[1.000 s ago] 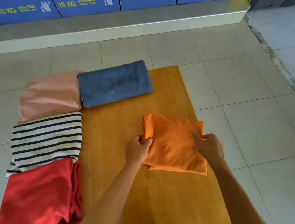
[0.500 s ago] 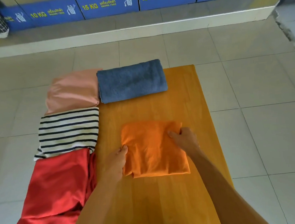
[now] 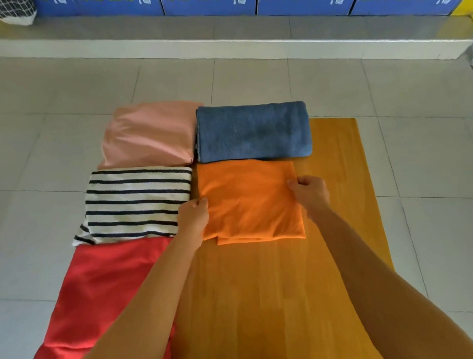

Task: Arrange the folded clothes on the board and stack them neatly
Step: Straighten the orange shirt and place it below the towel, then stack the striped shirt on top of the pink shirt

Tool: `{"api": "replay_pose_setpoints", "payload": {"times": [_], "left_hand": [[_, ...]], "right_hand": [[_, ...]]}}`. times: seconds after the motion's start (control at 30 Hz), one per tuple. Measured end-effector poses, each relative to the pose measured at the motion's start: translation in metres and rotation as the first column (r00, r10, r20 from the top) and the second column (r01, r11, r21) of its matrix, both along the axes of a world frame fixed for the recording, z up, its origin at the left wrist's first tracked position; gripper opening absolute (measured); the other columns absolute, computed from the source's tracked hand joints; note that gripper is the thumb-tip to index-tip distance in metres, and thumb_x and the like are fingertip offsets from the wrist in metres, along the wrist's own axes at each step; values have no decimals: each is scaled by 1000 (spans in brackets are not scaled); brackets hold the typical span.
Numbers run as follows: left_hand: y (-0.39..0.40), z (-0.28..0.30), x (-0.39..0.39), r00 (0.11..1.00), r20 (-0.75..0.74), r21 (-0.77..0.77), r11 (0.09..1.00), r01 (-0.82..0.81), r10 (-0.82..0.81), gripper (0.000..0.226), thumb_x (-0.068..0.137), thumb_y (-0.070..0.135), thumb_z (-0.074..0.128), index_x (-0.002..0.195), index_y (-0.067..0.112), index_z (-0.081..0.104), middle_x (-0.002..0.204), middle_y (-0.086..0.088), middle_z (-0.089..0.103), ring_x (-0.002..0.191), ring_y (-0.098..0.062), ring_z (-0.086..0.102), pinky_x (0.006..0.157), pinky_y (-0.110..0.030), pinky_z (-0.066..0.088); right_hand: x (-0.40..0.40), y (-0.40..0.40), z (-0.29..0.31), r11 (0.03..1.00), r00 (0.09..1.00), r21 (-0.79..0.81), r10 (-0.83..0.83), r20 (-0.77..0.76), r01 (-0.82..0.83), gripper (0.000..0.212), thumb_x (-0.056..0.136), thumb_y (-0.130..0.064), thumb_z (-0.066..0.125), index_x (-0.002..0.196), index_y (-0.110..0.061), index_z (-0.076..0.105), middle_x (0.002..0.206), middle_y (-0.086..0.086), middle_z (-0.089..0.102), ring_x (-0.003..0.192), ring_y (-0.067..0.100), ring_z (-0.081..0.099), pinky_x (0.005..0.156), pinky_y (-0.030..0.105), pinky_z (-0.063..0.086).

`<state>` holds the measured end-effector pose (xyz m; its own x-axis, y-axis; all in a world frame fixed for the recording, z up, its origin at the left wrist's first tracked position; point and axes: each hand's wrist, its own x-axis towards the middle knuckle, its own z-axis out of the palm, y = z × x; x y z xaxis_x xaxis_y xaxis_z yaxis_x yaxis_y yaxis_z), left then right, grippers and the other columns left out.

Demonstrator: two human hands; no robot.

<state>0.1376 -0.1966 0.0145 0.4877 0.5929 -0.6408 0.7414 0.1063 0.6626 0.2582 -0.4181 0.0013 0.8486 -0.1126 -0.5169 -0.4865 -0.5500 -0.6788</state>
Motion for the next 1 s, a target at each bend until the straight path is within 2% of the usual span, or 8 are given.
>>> {"api": "replay_pose_setpoints", "payload": {"times": [0.23, 0.33, 0.43, 0.5, 0.6, 0.7, 0.9, 1.0], "left_hand": [[10, 10, -13, 977, 33, 119, 971, 208, -213, 46, 97, 32, 41, 135, 6, 51, 131, -13, 57, 104, -23, 59, 80, -34, 49], [27, 22, -21, 955, 60, 123, 952, 281, -290, 46, 98, 27, 41, 142, 16, 47, 145, -3, 49, 129, -21, 49, 104, -33, 39], [54, 41, -30, 927, 195, 99, 946, 308, -322, 37, 97, 25, 42, 130, 22, 60, 128, 0, 64, 118, -14, 59, 107, -41, 43], [77, 55, -34, 924, 270, 166, 958, 234, -272, 32, 97, 24, 44, 120, 21, 66, 118, 1, 69, 110, -14, 63, 103, -41, 47], [120, 70, -38, 975, 158, 475, 878, 62, -154, 35, 98, 17, 40, 124, 16, 63, 125, -5, 64, 118, -24, 58, 99, -33, 42], [167, 58, -45, 998, 66, 594, 803, -50, 14, 44, 93, 9, 38, 135, 9, 51, 136, -17, 54, 126, -35, 48, 102, -42, 39], [192, 12, -58, 982, -188, 348, 935, 72, -5, 76, 89, 60, 50, 135, 1, 43, 128, -20, 56, 115, -38, 55, 81, -39, 44], [191, 6, -58, 986, -157, 294, 956, -4, 53, 77, 87, 61, 52, 134, 1, 42, 123, -17, 57, 109, -35, 56, 76, -37, 43]], "right_hand": [[2, 6, -1, 999, 999, -18, -32, 11, 32, 27, 88, -31, 70, 111, -16, 74, 103, 5, 74, 100, 28, 68, 89, 45, 57], [-4, 18, 10, 991, 994, -104, -77, 76, 85, 34, 88, -24, 64, 121, -14, 68, 116, 9, 70, 110, 32, 63, 93, 44, 53], [-21, 44, 28, 966, 960, -246, -11, 281, 83, 34, 87, -19, 62, 121, -15, 63, 126, 11, 62, 120, 34, 53, 101, 45, 42], [-36, 74, 41, 988, 940, -152, 41, 338, 12, 27, 91, -19, 61, 118, -15, 64, 116, 4, 65, 108, 27, 60, 90, 39, 48], [-61, 128, 50, 968, 931, 35, 226, 287, -247, 21, 96, -26, 58, 112, -17, 67, 99, -7, 69, 88, 15, 65, 73, 33, 55], [-81, 173, 41, 876, 885, 149, 434, 168, -458, 22, 97, -36, 57, 108, -18, 65, 91, -8, 67, 81, 9, 63, 71, 31, 51], [-102, 215, 11, 890, 906, 272, 407, -116, -365, 48, 80, -49, 68, 119, -20, 64, 104, -3, 74, 96, 18, 71, 84, 40, 62], [-105, 220, 9, 882, 915, 382, 363, -176, -277, 30, 82, -47, 73, 105, -28, 71, 101, -6, 77, 96, 16, 73, 86, 39, 62]]}}
